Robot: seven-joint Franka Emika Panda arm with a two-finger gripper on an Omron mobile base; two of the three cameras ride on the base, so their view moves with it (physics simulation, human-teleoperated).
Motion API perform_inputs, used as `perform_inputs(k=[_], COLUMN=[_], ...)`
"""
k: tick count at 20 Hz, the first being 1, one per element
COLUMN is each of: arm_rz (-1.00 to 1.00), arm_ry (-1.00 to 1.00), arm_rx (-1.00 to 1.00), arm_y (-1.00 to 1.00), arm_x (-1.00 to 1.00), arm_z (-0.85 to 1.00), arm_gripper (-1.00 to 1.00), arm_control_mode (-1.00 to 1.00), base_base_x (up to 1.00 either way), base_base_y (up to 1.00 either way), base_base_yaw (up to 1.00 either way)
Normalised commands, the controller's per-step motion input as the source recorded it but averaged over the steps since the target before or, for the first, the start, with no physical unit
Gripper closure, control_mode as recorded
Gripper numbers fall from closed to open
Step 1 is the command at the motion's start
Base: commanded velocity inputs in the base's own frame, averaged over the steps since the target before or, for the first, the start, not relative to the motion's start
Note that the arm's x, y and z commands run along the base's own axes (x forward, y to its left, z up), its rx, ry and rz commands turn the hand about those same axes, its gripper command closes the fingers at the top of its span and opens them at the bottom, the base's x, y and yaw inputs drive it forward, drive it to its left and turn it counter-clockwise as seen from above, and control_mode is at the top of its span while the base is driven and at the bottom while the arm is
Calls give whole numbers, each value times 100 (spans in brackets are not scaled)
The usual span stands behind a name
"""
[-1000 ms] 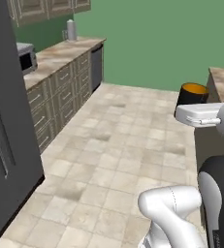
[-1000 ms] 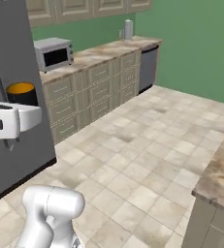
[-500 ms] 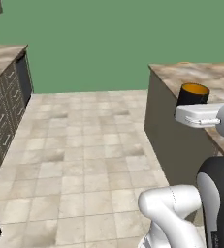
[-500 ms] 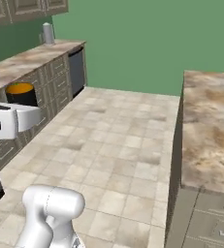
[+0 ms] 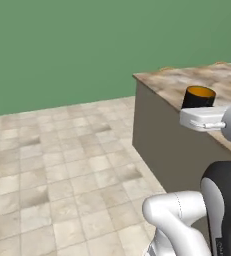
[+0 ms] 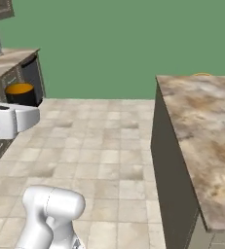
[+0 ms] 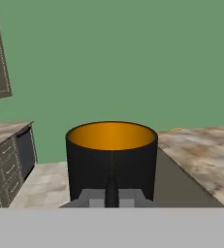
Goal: There is a tray on the dining counter. Grab the cup, mug, and pitcher and place them on the tray. The pitcher may be placed next to the tray if it cannot fit the tray.
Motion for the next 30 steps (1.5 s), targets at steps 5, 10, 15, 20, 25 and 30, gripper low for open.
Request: perform_inputs(k=[5,10,15,20,25,30], arm_rz=[0,0,0,0,0,0], arm_ry=[0,0,0,0,0,0], arm_rx=[0,0,0,0,0,0], arm_y=[0,0,0,0,0,0], arm_x=[0,0,0,0,0,0], arm_z=[0,0,0,0,0,0], arm_gripper=[100,100,100,100,100,100], arm_control_mode=[100,100,100,100,100,100], base_base_x=[100,100,100,95,69,56], base_base_y=[61,66,68,65,51,57], base_base_yaw=[-32,-27,-27,-29,-52,-59])
